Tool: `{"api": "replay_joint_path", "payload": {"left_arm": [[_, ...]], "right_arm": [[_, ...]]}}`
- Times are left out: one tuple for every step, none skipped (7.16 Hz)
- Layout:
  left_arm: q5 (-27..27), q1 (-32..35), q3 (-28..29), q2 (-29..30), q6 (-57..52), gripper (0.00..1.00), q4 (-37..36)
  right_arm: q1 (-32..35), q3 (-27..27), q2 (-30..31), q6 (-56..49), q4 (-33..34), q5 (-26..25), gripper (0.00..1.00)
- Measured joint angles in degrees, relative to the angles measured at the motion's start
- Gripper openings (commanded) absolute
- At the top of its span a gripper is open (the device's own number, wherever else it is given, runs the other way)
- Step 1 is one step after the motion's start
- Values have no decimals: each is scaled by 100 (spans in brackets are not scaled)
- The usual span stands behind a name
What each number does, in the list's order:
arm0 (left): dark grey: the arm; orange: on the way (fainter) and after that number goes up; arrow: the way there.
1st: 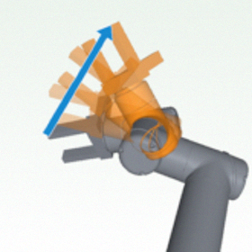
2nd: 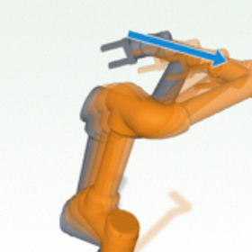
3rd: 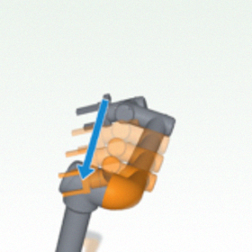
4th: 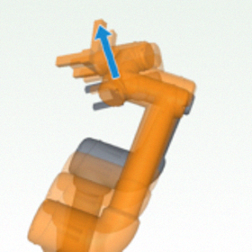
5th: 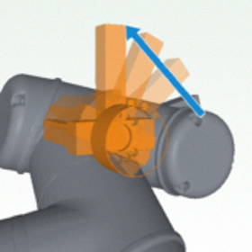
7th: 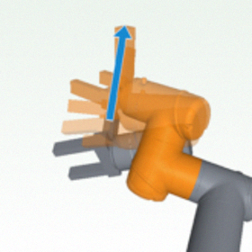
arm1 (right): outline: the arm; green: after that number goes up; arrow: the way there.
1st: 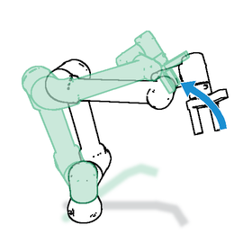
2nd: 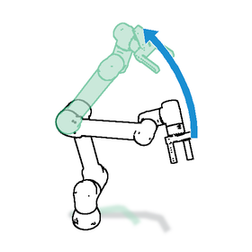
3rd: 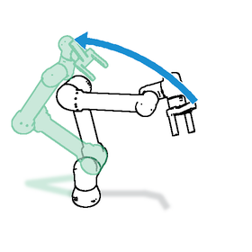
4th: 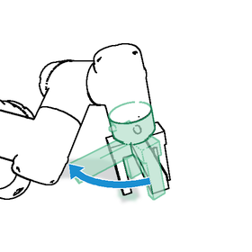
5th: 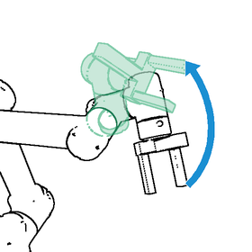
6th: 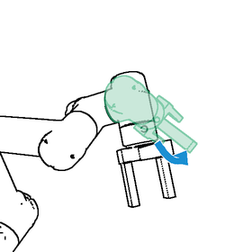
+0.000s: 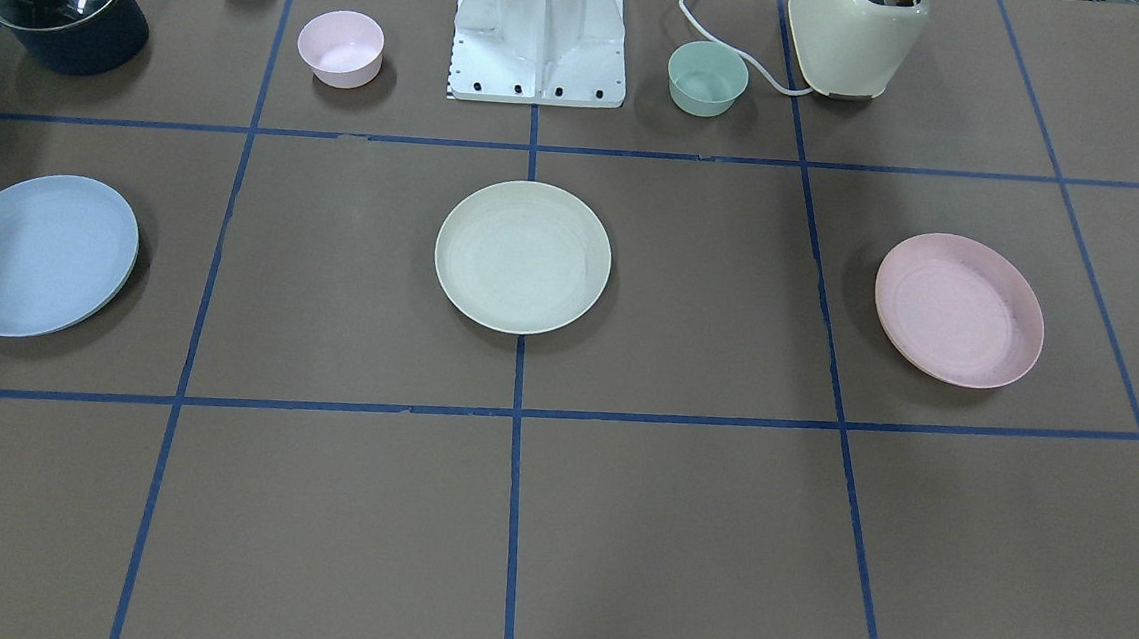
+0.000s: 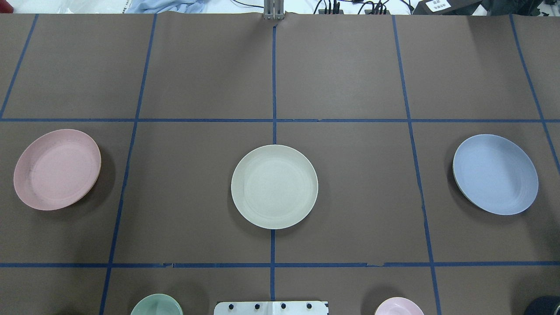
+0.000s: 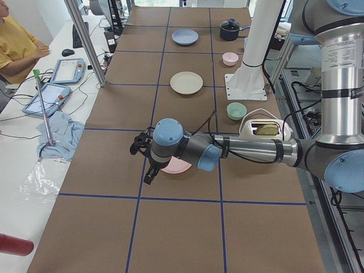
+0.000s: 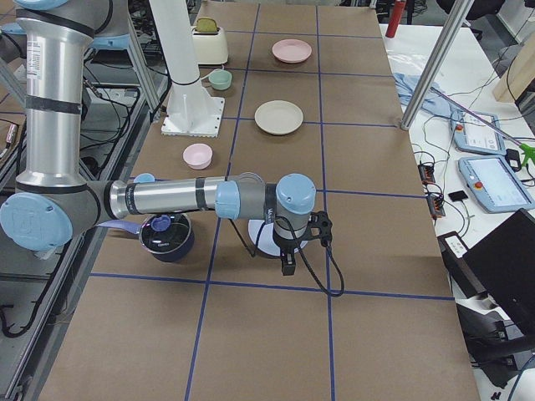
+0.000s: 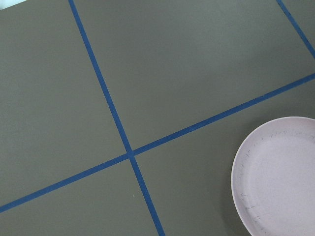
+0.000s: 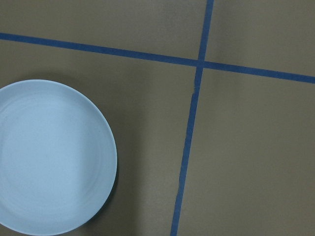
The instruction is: Stack three plates with pink and blue
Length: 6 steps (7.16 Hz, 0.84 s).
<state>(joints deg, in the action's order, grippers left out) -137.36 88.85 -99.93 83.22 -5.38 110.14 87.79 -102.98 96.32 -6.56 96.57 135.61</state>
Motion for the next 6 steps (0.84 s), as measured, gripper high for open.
{"api": "replay_joint_path", "payload": {"left_arm": [[1,-18,16,-4,6,100,-8],[14,-72,57,1,64,100,-13],[35,-165,111,37,260,100,-10],[45,-377,141,89,573,100,-11],[56,-798,165,141,924,100,-16],[112,-1208,241,211,1200,99,9]], "right_arm": [[-51,74,-4,0,-164,60,100],[-119,196,2,5,-409,114,100],[-174,318,11,10,-664,153,100],[-206,407,13,13,-805,166,100],[-234,475,12,14,-868,168,100],[-256,515,11,16,-891,172,100]]}}
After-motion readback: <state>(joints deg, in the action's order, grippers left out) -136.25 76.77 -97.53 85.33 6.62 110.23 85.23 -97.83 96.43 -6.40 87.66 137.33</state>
